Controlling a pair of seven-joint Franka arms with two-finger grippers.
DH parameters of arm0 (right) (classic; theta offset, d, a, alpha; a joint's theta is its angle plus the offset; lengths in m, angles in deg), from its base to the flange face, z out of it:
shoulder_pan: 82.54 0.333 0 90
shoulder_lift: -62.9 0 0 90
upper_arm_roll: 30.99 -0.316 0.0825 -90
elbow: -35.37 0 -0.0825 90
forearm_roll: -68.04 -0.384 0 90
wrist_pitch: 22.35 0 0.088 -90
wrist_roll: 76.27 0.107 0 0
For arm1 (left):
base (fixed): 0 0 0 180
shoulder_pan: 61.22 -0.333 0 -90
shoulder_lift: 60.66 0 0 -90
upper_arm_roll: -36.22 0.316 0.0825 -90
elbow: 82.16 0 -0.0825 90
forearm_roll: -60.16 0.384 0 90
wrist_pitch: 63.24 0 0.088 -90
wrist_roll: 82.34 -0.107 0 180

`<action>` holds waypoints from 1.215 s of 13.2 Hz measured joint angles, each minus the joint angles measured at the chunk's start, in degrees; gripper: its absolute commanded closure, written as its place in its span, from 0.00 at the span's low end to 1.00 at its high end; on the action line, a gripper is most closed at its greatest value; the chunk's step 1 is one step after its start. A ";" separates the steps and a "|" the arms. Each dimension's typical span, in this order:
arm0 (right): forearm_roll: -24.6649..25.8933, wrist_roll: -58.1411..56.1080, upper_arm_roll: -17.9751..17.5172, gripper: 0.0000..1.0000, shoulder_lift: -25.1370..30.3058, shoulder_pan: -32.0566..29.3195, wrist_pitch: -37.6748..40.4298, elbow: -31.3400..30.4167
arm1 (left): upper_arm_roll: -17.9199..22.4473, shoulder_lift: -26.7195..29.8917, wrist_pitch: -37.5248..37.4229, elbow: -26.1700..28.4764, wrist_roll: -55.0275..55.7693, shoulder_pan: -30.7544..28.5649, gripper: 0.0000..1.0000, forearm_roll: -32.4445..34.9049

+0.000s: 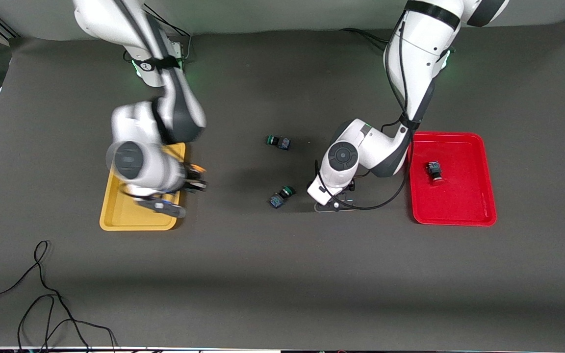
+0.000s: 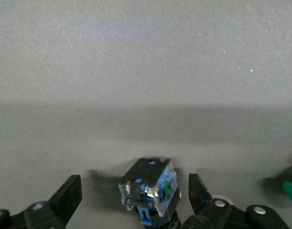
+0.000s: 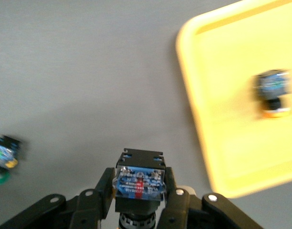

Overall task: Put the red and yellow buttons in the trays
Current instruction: 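Lower the orange button into the yellow tray and open the right gripper, then place the red button in the red tray with the left gripper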

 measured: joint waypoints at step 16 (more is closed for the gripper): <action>-8.02 -23.74 7.73 0.00 2.84 0.66 -19.87 -26.87 | 1.17 7.67 -26.77 -12.00 0.25 -4.74 1.00 -5.22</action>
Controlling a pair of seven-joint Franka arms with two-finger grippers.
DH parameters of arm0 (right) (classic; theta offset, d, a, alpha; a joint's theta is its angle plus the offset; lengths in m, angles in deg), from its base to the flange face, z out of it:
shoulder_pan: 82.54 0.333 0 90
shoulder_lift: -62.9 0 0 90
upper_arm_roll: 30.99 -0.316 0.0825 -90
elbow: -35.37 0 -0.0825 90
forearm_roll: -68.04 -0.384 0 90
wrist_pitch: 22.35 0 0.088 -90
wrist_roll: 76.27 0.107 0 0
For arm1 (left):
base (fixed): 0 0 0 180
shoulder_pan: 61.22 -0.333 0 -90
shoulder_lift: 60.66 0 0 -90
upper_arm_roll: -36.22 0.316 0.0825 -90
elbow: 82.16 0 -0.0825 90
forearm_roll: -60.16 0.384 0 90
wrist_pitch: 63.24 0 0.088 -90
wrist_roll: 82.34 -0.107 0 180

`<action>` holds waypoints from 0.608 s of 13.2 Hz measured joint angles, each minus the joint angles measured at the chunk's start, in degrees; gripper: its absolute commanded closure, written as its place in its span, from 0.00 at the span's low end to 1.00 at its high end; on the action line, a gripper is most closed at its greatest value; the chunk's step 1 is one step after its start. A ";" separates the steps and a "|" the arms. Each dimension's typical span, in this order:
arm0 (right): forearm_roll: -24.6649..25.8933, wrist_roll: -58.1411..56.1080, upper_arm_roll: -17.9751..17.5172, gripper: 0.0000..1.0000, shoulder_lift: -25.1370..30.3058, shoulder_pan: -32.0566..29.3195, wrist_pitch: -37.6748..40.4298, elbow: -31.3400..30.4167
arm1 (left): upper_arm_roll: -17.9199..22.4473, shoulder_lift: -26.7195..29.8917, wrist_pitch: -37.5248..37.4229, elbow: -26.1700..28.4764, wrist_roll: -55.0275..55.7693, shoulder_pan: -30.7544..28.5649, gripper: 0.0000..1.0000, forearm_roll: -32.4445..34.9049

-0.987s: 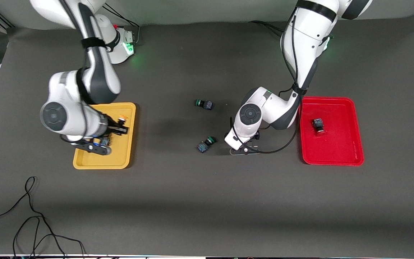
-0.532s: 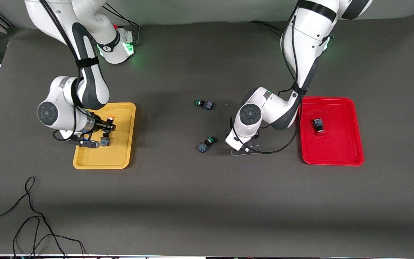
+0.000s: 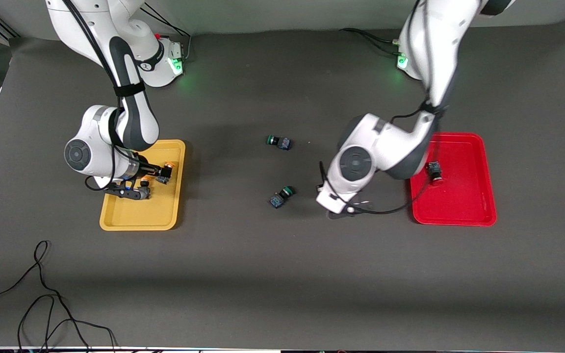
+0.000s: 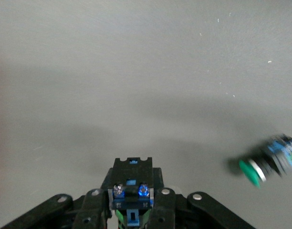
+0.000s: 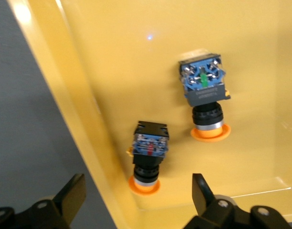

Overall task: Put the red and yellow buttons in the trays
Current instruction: 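Place the red button in the red tray with the left gripper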

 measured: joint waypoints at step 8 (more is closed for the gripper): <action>9.60 -0.53 4.33 0.00 10.35 -0.13 15.70 13.87 | 1.39 19.20 -11.42 15.99 -40.42 -29.27 1.00 5.51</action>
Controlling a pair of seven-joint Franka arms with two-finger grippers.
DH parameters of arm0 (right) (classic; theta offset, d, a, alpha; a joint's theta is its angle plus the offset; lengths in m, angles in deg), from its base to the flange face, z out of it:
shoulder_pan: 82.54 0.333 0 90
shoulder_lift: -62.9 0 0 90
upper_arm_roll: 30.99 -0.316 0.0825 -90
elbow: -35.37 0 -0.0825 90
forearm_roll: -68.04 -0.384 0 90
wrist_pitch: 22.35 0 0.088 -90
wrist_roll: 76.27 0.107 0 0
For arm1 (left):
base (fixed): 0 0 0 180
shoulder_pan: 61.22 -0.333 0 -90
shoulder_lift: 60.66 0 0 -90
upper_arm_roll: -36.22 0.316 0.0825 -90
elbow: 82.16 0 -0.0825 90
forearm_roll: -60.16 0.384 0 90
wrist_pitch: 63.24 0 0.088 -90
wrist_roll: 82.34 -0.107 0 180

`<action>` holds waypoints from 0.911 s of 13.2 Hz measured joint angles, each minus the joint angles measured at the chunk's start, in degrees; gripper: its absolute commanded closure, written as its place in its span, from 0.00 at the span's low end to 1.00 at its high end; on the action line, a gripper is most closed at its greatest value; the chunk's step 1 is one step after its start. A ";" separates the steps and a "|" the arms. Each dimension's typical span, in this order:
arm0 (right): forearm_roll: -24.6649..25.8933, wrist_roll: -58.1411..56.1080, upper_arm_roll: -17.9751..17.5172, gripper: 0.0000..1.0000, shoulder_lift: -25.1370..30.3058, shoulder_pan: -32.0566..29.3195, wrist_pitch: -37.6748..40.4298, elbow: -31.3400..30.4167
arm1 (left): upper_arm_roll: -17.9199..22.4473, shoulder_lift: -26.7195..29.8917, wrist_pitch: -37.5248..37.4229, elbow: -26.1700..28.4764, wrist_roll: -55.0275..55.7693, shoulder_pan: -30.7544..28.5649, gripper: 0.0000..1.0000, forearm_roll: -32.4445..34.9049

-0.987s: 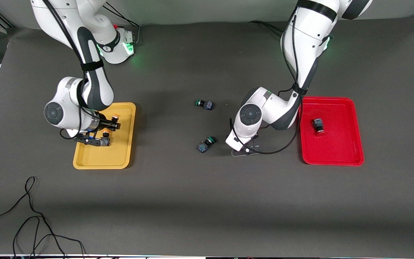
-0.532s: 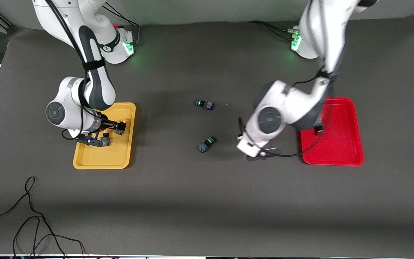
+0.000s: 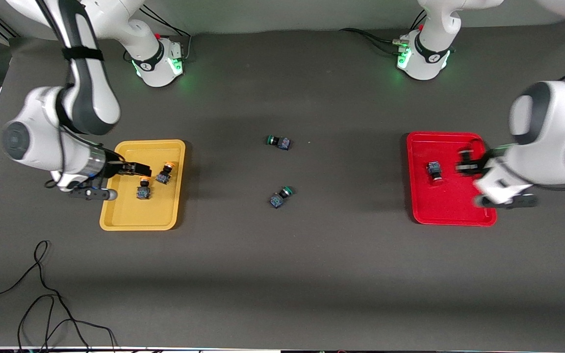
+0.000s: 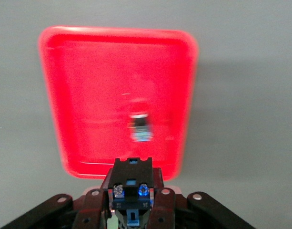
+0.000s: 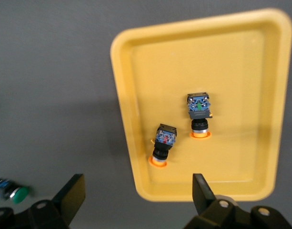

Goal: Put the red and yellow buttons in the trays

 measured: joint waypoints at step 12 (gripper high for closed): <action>6.82 -0.04 -1.46 0.00 10.81 -5.34 32.29 28.35 | -0.23 -8.66 35.36 20.53 -8.61 -8.16 0.00 7.52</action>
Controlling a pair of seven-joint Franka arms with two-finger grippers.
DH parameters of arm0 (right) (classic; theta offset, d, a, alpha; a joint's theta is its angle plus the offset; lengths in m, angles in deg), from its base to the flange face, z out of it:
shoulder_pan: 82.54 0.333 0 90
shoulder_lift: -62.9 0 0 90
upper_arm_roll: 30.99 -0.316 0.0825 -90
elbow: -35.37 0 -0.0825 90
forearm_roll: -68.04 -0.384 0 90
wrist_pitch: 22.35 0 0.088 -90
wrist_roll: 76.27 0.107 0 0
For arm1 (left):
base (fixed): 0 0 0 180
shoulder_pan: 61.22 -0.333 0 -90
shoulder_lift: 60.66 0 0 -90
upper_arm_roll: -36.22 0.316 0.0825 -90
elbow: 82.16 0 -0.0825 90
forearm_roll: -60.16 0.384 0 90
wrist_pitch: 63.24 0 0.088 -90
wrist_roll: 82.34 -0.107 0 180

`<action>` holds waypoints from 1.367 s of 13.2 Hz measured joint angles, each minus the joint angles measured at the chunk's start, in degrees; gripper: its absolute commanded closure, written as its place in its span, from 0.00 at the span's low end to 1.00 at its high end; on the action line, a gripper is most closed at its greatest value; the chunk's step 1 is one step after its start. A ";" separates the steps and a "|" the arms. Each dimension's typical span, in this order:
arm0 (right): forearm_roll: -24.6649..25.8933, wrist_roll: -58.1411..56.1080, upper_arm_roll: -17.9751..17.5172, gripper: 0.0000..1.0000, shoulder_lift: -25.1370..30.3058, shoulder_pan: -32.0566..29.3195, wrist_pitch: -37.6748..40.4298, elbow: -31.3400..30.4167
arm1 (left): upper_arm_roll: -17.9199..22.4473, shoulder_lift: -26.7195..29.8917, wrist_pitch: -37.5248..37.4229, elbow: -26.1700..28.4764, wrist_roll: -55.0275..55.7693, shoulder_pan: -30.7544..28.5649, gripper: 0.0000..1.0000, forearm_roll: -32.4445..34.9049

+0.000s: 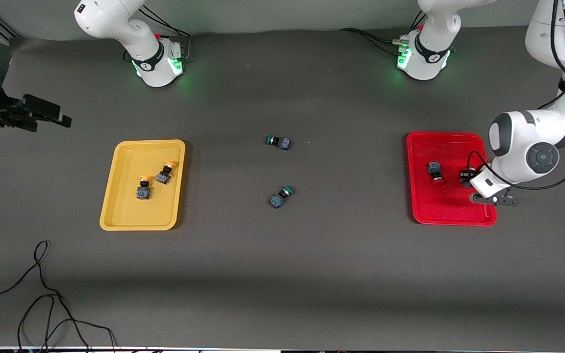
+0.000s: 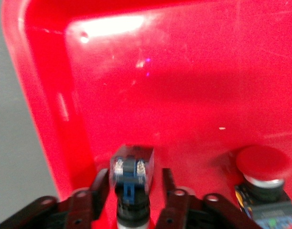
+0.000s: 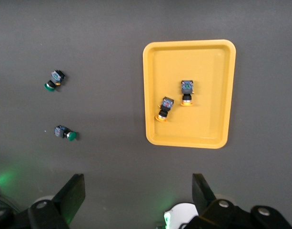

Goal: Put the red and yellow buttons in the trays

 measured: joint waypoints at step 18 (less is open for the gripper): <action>10.48 -0.02 -40.56 0.00 11.86 -37.64 -14.02 -19.17 | -1.37 21.71 -45.81 -27.50 3.67 9.28 0.00 -6.48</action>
